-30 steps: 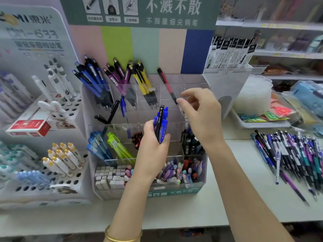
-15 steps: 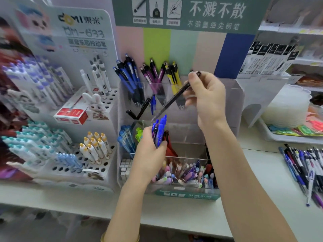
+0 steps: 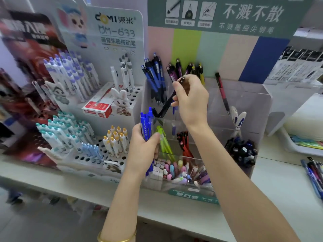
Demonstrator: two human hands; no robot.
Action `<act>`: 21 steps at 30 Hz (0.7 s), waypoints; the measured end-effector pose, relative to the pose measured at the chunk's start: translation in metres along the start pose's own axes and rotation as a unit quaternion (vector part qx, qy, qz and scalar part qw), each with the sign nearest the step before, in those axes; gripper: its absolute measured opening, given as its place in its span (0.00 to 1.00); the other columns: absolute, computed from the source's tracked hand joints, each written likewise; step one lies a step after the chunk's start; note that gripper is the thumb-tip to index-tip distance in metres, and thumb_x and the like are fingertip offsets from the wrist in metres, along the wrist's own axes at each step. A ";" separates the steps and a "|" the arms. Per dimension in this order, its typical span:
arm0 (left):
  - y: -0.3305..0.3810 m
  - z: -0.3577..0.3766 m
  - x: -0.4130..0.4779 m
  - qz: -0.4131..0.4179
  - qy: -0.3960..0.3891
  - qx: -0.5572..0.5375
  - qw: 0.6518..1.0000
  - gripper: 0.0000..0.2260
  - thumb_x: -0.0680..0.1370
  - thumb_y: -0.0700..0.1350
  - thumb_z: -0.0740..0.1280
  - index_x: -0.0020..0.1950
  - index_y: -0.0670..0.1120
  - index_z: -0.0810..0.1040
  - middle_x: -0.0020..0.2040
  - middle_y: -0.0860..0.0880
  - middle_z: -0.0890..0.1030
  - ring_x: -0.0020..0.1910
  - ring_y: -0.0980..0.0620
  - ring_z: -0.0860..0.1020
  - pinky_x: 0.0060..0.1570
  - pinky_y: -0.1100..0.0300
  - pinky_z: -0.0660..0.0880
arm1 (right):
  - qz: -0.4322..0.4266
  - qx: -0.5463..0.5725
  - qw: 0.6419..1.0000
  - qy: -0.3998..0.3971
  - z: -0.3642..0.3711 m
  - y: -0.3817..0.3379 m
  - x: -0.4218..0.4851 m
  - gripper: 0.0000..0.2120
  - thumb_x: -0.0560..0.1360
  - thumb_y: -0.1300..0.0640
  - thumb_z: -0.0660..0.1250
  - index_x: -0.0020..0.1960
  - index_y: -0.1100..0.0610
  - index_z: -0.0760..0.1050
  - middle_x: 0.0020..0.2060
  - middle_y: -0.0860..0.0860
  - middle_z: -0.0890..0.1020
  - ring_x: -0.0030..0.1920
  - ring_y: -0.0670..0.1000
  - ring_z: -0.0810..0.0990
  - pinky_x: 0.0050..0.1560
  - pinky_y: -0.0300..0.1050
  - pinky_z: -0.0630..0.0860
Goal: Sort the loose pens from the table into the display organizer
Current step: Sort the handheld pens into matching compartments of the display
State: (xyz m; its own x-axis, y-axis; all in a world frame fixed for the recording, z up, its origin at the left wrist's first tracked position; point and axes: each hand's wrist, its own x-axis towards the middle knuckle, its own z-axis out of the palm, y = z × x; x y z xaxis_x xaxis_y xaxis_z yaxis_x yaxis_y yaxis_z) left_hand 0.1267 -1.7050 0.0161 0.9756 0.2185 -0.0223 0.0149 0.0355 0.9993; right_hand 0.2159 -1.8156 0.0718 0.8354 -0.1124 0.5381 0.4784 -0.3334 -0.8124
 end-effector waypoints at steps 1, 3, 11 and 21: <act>0.000 0.000 0.000 -0.005 -0.001 -0.012 1.000 0.09 0.80 0.39 0.63 0.54 0.52 0.69 0.33 0.49 0.72 0.27 0.56 0.70 0.29 0.62 0.71 | 0.013 -0.025 0.999 -0.032 0.005 0.004 -0.002 0.02 0.79 0.61 0.64 0.50 0.60 0.72 0.37 0.52 0.77 0.34 0.51 0.78 0.31 0.38 0.77; 0.001 -0.001 0.001 -0.017 -0.006 -0.047 0.999 0.08 0.80 0.38 0.63 0.53 0.51 0.70 0.31 0.50 0.74 0.28 0.56 0.71 0.29 0.61 0.72 | 0.018 -0.123 0.988 -0.094 0.013 0.014 -0.006 0.06 0.79 0.58 0.65 0.49 0.61 0.74 0.39 0.55 0.79 0.38 0.53 0.78 0.36 0.44 0.75; 0.002 -0.015 0.006 -0.047 -0.055 -0.227 0.971 0.08 0.79 0.35 0.63 0.57 0.37 0.73 0.35 0.45 0.78 0.29 0.54 0.74 0.28 0.63 0.74 | 0.017 -0.252 0.948 -0.194 0.031 0.015 -0.021 0.15 0.79 0.50 0.63 0.57 0.61 0.67 0.47 0.58 0.79 0.47 0.57 0.77 0.43 0.50 0.73; -0.004 -0.034 0.012 -0.053 -0.084 -0.329 0.939 0.17 0.73 0.38 0.65 0.61 0.43 0.73 0.38 0.47 0.79 0.30 0.55 0.73 0.28 0.63 0.73 | -0.007 -0.234 0.960 -0.156 0.061 0.010 -0.012 0.10 0.78 0.60 0.64 0.57 0.64 0.70 0.50 0.60 0.80 0.51 0.60 0.78 0.49 0.53 0.73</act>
State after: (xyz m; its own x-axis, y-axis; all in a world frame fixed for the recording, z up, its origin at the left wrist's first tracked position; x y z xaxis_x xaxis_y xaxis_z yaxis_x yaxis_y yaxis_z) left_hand 0.1312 -1.6695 0.0111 0.9979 0.0240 -0.0605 0.0300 0.6550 0.7550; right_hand 0.2272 -1.7606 0.0438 0.9049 0.1575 0.3953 0.3779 -0.7247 -0.5762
